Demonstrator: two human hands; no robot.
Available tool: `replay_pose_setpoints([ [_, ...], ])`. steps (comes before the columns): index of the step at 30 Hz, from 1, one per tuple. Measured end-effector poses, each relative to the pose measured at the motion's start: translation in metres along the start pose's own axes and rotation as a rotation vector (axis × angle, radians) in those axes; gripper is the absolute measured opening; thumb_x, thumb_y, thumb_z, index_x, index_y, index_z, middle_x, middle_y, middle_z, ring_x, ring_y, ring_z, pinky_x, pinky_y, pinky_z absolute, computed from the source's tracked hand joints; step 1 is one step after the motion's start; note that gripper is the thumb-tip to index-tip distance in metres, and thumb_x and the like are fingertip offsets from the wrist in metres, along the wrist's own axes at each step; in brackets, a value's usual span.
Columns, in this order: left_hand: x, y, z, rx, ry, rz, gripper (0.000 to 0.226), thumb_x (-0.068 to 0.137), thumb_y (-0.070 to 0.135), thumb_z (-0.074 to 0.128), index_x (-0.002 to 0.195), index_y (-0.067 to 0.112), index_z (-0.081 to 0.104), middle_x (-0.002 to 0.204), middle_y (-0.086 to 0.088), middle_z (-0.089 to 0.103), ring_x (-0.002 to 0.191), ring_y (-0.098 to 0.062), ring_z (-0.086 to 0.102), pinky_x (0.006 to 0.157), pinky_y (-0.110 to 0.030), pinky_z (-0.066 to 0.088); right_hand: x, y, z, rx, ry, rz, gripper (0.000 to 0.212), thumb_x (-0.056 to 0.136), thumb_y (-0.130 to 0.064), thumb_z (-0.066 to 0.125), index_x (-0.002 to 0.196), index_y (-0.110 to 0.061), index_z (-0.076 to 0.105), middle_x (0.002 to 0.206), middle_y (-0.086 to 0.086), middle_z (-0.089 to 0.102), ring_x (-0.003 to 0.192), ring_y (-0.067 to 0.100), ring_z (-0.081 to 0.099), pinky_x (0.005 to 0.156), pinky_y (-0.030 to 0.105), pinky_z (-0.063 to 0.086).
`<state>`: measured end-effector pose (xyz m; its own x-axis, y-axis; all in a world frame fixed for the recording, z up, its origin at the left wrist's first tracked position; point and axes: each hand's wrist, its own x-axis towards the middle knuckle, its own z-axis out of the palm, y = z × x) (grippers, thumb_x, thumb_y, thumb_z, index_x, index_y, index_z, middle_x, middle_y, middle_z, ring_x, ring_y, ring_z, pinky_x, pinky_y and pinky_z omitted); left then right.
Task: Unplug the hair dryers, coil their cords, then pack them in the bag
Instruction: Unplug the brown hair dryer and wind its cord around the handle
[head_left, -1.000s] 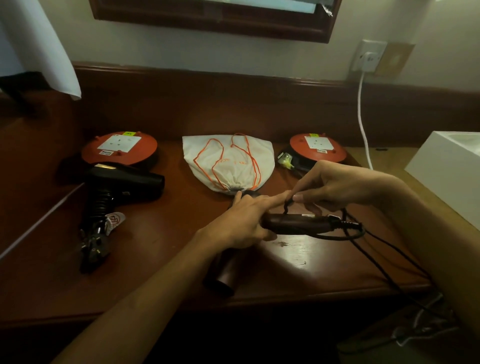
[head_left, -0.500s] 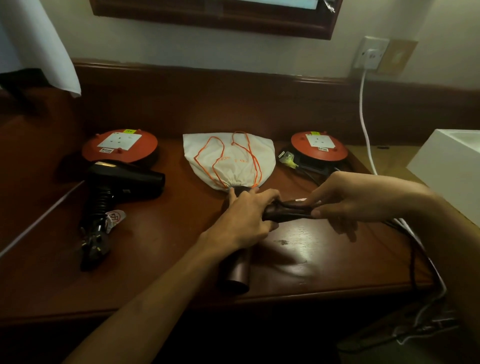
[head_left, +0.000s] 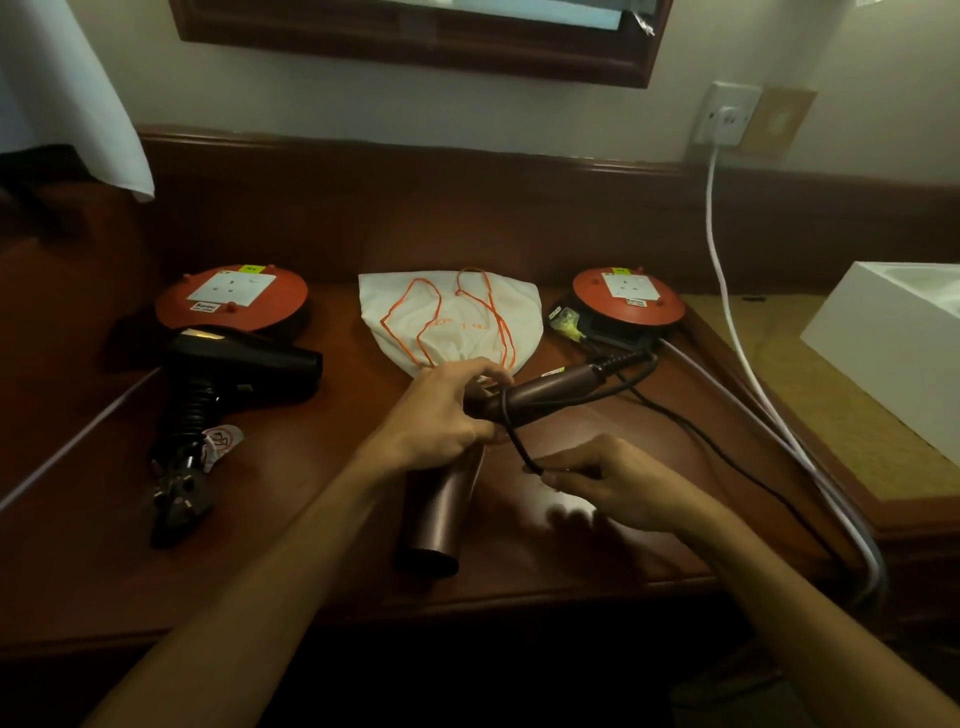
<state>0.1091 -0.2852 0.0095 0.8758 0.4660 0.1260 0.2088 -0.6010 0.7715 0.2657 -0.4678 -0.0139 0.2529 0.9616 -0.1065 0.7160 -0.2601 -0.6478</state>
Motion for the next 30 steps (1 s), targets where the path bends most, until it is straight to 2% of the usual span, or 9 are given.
replay_pose_setpoints([
  [5, -0.002, -0.003, 0.003, 0.002, -0.022, 0.036, 0.057, 0.073, 0.009, 0.088, 0.123, 0.026, 0.067, 0.113, 0.005, 0.075, 0.110, -0.009, 0.068, 0.098, -0.038, 0.054, 0.029, 0.022, -0.005, -0.031, 0.104, 0.004, 0.011, 0.096, -0.026, 0.066, 0.087, -0.029, 0.071, 0.078, -0.014, 0.068, 0.071, -0.002, 0.064, 0.067, 0.023, 0.052],
  [7, -0.003, -0.006, 0.003, -0.002, -0.056, 0.053, 0.057, 0.073, 0.010, 0.088, 0.123, 0.029, 0.066, 0.113, 0.007, 0.075, 0.111, -0.008, 0.067, 0.098, -0.037, 0.053, 0.036, 0.028, -0.008, -0.033, 0.128, -0.064, 0.009, 0.093, -0.021, 0.071, 0.097, -0.027, 0.066, 0.085, -0.018, 0.063, 0.078, -0.009, 0.063, 0.071, 0.015, 0.050],
  [10, -0.007, -0.010, 0.006, 0.030, -0.118, 0.063, 0.057, 0.073, 0.021, 0.086, 0.122, 0.040, 0.063, 0.111, 0.011, 0.075, 0.117, -0.013, 0.061, 0.102, -0.048, 0.049, 0.052, 0.038, -0.023, -0.041, 0.050, -0.004, 0.014, 0.088, -0.011, 0.076, 0.077, -0.012, 0.067, 0.068, -0.007, 0.060, 0.056, -0.006, 0.058, 0.058, 0.013, 0.041],
  [12, -0.010, -0.009, 0.009, 0.076, -0.157, 0.067, 0.055, 0.077, 0.022, 0.083, 0.125, 0.040, 0.061, 0.115, 0.014, 0.073, 0.124, -0.014, 0.050, 0.113, -0.052, 0.034, 0.062, 0.041, -0.034, -0.031, -0.015, 0.065, 0.038, 0.081, -0.032, 0.082, 0.057, -0.011, 0.061, 0.054, 0.001, 0.053, 0.049, 0.005, 0.045, 0.054, 0.024, 0.037],
  [14, -0.011, -0.005, 0.011, 0.145, -0.177, 0.080, 0.055, 0.083, 0.018, 0.080, 0.130, 0.035, 0.057, 0.122, 0.012, 0.068, 0.133, -0.016, 0.042, 0.126, -0.050, 0.008, 0.066, 0.039, -0.039, 0.061, -0.062, 0.129, 0.054, 0.073, -0.049, 0.082, 0.060, -0.003, 0.058, 0.055, 0.006, 0.046, 0.052, 0.014, 0.040, 0.051, 0.027, 0.034],
  [16, -0.012, 0.002, 0.014, 0.225, -0.198, 0.087, 0.059, 0.089, 0.015, 0.076, 0.140, 0.029, 0.050, 0.135, 0.004, 0.062, 0.143, -0.019, 0.028, 0.124, -0.038, -0.011, 0.067, 0.036, -0.043, 0.257, -0.113, 0.182, 0.047, 0.081, -0.041, 0.080, 0.072, -0.002, 0.056, 0.058, 0.006, 0.040, 0.051, 0.015, 0.035, 0.049, 0.025, 0.032],
  [19, -0.011, 0.012, 0.021, 0.338, -0.229, 0.076, 0.068, 0.092, 0.015, 0.073, 0.150, 0.022, 0.040, 0.140, -0.002, 0.060, 0.149, -0.023, 0.027, 0.114, -0.030, -0.020, 0.067, 0.024, -0.061, 0.473, -0.232, 0.187, 0.035, 0.092, -0.028, 0.072, 0.076, -0.003, 0.054, 0.063, 0.005, 0.034, 0.054, 0.017, 0.027, 0.052, 0.028, 0.023],
  [25, -0.004, 0.021, 0.025, 0.449, -0.262, 0.102, 0.081, 0.092, 0.019, 0.073, 0.159, 0.029, 0.029, 0.152, -0.002, 0.049, 0.147, -0.024, 0.034, 0.125, -0.058, -0.011, 0.042, -0.020, -0.089, 0.331, -0.317, 0.099, 0.023, 0.101, -0.011, 0.057, 0.103, 0.009, 0.067, 0.068, 0.009, 0.041, 0.057, 0.018, 0.033, 0.054, 0.028, 0.027],
  [30, 0.000, 0.009, 0.025, 0.377, -0.184, 0.096, 0.070, 0.086, 0.025, 0.079, 0.146, 0.046, 0.051, 0.130, 0.005, 0.062, 0.133, -0.023, 0.046, 0.120, -0.063, 0.012, 0.026, -0.046, -0.086, 0.057, -0.284, -0.033, 0.019, 0.101, -0.016, 0.058, 0.103, -0.008, 0.075, 0.079, 0.022, 0.062, 0.067, 0.035, 0.049, 0.060, 0.037, 0.042],
])
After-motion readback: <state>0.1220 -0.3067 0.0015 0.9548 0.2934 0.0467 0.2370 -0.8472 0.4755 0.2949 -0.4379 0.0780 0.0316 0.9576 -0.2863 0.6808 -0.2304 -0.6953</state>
